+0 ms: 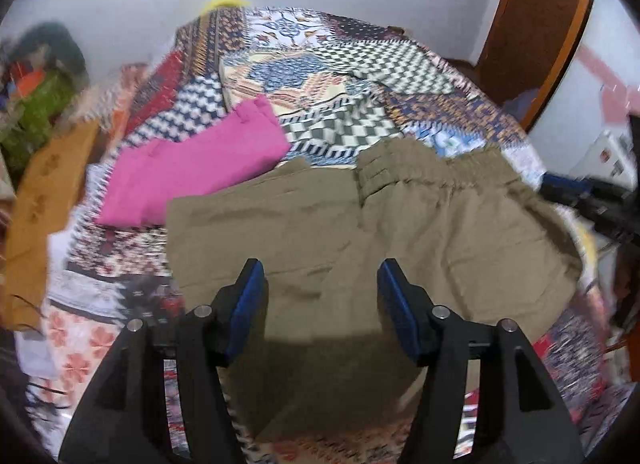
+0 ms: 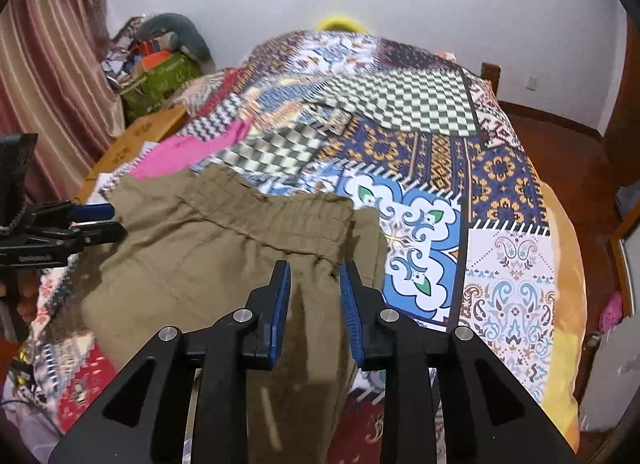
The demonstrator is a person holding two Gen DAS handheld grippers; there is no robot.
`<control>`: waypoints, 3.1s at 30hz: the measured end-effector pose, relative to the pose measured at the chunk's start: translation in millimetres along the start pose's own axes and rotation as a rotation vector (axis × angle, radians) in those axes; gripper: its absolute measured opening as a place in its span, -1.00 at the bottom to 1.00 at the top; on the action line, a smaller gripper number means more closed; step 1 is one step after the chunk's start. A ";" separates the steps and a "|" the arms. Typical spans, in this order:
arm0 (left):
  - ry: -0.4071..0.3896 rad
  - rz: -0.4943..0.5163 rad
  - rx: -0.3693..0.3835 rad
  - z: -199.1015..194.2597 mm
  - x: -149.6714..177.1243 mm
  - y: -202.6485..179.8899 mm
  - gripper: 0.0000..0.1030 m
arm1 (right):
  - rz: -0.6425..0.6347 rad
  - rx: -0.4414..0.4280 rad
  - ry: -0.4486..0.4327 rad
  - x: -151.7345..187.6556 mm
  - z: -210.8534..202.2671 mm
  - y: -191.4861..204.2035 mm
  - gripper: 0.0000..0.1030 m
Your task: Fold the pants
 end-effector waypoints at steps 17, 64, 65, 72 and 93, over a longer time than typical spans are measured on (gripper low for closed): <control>0.057 -0.154 -0.073 -0.1 35.4 65.1 0.18 | 0.027 0.046 0.130 51.8 -10.4 -3.1 -0.40; 0.091 -0.171 0.104 19.3 16.5 42.9 0.09 | 0.203 -0.240 0.097 42.5 32.3 -23.9 -0.15; 0.088 -0.166 0.103 17.2 17.4 42.3 0.06 | 0.208 -0.245 0.100 44.2 31.4 -24.1 -0.16; 0.098 -0.134 0.118 24.7 12.6 34.6 -0.15 | 0.233 -0.269 0.105 49.2 34.1 -26.2 -0.17; 0.031 -0.137 0.090 27.2 -13.3 27.0 -0.85 | 0.167 -0.165 0.004 17.5 25.9 -23.4 -0.79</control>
Point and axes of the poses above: each gripper's, at about its wrist camera, not at the fingertips, and z roughly the way its jaws point, y to its left, x to its underside, the point moved 2 cm from there along z, roughly the way its jaws point, and after that the axes turned 15 degrees about -z, right-handed, at the moved point
